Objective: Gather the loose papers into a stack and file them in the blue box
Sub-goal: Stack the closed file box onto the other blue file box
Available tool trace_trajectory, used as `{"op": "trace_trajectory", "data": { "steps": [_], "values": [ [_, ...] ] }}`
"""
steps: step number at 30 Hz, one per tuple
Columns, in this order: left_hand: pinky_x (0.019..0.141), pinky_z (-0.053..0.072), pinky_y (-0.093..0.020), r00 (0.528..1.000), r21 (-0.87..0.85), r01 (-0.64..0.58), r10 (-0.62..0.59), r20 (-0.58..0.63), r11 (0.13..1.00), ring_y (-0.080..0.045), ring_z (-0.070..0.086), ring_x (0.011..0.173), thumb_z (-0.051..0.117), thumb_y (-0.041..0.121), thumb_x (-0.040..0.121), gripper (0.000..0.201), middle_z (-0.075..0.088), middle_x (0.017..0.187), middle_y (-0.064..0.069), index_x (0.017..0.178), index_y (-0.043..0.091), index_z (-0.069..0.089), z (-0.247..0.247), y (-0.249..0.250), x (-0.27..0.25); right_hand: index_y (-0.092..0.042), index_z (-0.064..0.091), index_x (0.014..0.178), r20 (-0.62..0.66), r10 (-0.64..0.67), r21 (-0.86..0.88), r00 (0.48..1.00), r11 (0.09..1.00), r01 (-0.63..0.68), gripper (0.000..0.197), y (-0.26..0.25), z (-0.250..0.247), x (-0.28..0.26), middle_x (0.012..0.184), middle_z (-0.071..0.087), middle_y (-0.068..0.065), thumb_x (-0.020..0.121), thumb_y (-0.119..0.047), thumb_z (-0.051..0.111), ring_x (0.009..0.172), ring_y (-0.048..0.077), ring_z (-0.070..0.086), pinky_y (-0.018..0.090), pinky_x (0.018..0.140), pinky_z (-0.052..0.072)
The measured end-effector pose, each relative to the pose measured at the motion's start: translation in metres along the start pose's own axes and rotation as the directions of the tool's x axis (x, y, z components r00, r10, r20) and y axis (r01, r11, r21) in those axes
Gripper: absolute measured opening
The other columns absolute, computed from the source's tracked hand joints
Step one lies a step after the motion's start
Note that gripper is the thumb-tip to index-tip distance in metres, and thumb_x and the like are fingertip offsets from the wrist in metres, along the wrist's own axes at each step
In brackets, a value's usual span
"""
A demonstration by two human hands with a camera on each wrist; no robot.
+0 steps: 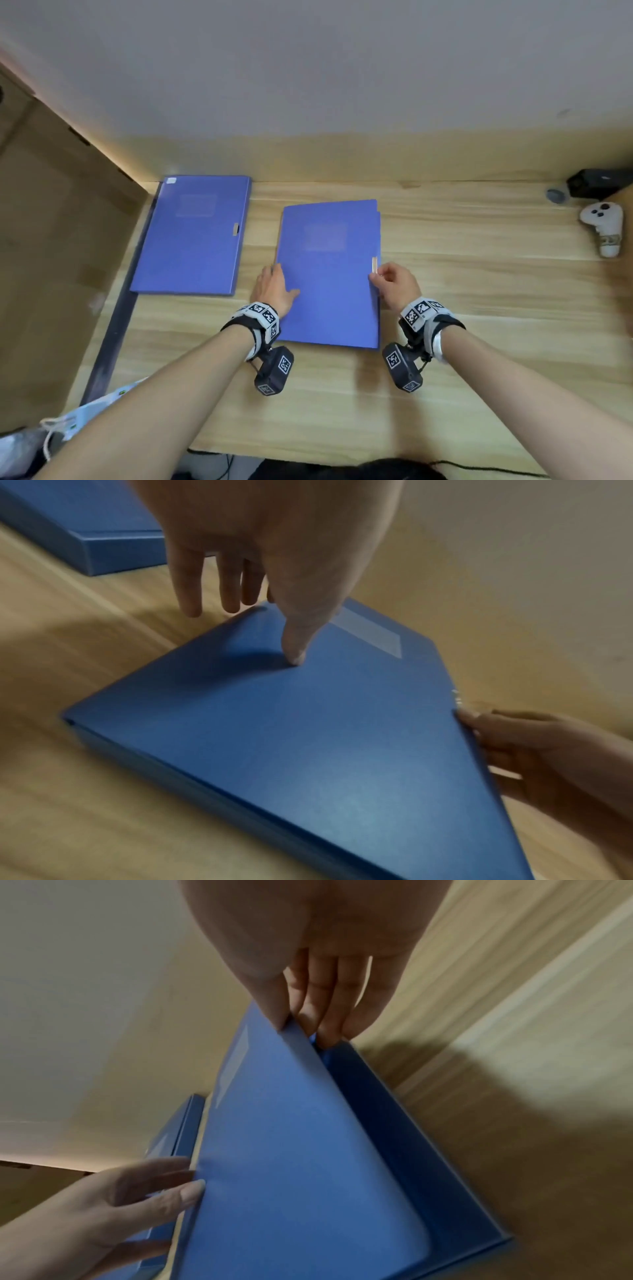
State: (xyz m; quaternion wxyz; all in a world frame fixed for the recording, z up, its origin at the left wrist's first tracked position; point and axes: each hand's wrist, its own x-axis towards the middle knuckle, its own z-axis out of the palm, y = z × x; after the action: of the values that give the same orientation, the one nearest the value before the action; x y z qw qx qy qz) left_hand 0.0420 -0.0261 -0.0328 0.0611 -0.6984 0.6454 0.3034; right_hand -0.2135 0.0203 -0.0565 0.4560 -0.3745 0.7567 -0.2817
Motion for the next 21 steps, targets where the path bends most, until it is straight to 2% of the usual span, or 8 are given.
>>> {"op": "trace_trajectory", "data": {
  "steps": [2,5,7,9,14,17,19,21],
  "values": [
    [0.105,0.041,-0.042,0.999,-0.035,0.036,-0.036,-0.004,0.999,-0.032,0.045,0.13,0.07,0.039,0.085,0.074,0.045,0.14,-0.014,0.142,0.005,0.036,0.009,-0.009,0.007,-0.024,0.057,0.073,-0.021,0.018,-0.068,1.0,0.997,-0.019,0.016,0.009,0.0,0.005,0.072,0.063,-0.002,0.083,-0.027,0.069,0.07,0.022,0.059,0.039,0.073,0.052],
    [0.099,0.045,-0.043,0.996,-0.092,0.083,-0.086,-0.026,0.992,-0.031,0.05,0.124,0.076,0.042,0.079,0.072,0.05,0.133,-0.011,0.134,0.008,0.045,0.017,-0.011,0.015,-0.023,0.059,0.073,-0.036,0.074,-0.192,0.997,0.978,-0.08,0.016,0.018,-0.003,0.006,0.076,0.065,-0.005,0.082,-0.032,0.068,0.076,0.021,0.062,0.028,0.068,0.044],
    [0.095,0.047,-0.043,0.995,-0.104,0.093,-0.097,-0.035,0.99,-0.032,0.054,0.119,0.079,0.042,0.076,0.071,0.052,0.129,-0.011,0.13,0.009,0.048,0.019,-0.01,0.018,-0.023,0.058,0.073,-0.058,0.099,-0.212,0.993,0.971,-0.109,0.017,0.021,-0.004,0.006,0.075,0.066,-0.007,0.08,-0.035,0.069,0.075,0.019,0.063,0.028,0.068,0.045],
    [0.094,0.048,-0.043,0.994,-0.105,0.098,-0.102,-0.027,0.99,-0.033,0.054,0.118,0.081,0.042,0.074,0.074,0.051,0.13,-0.011,0.131,0.009,0.048,0.018,-0.01,0.023,-0.021,0.058,0.082,-0.108,0.105,-0.189,0.989,0.974,-0.124,0.021,0.023,-0.002,0.007,0.076,0.065,-0.008,0.076,-0.036,0.072,0.072,0.016,0.063,0.029,0.069,0.048],
    [0.096,0.047,-0.042,0.994,-0.115,0.106,-0.105,0.015,0.988,-0.034,0.053,0.121,0.083,0.042,0.071,0.082,0.047,0.134,-0.011,0.135,0.009,0.045,0.018,-0.013,0.032,-0.015,0.063,0.115,-0.134,0.045,-0.116,0.99,0.991,-0.061,0.039,0.028,0.009,0.009,0.103,0.063,-0.004,0.08,-0.028,0.074,0.09,0.013,0.06,0.031,0.088,0.05],
    [0.099,0.047,-0.045,0.995,-0.134,0.103,-0.1,0.029,0.986,-0.034,0.053,0.121,0.084,0.044,0.07,0.083,0.047,0.133,-0.012,0.133,0.008,0.045,0.016,-0.016,0.033,-0.014,0.07,0.113,-0.152,0.005,-0.133,0.988,0.991,-0.026,0.03,0.024,0.017,0.006,0.105,0.062,0.005,0.085,-0.022,0.069,0.093,0.02,0.063,0.03,0.087,0.047],
    [0.097,0.049,-0.045,0.995,-0.139,0.097,-0.092,0.046,0.986,-0.033,0.055,0.117,0.081,0.044,0.073,0.075,0.049,0.13,-0.012,0.129,0.007,0.049,0.012,-0.017,0.034,-0.013,0.073,0.108,-0.162,-0.002,-0.113,0.987,0.993,-0.017,0.024,0.02,0.02,0.004,0.104,0.059,0.013,0.085,-0.017,0.066,0.091,0.025,0.062,0.03,0.084,0.047],
    [0.094,0.05,-0.045,0.996,-0.14,0.08,-0.074,0.05,0.987,-0.033,0.056,0.113,0.074,0.044,0.08,0.062,0.05,0.127,-0.011,0.124,0.007,0.053,0.004,-0.019,0.036,-0.011,0.072,0.109,-0.18,-0.014,-0.063,0.984,0.998,0.003,0.024,0.012,0.024,0.001,0.102,0.056,0.012,0.087,-0.013,0.064,0.087,0.021,0.059,0.031,0.084,0.046]
  ]
}}
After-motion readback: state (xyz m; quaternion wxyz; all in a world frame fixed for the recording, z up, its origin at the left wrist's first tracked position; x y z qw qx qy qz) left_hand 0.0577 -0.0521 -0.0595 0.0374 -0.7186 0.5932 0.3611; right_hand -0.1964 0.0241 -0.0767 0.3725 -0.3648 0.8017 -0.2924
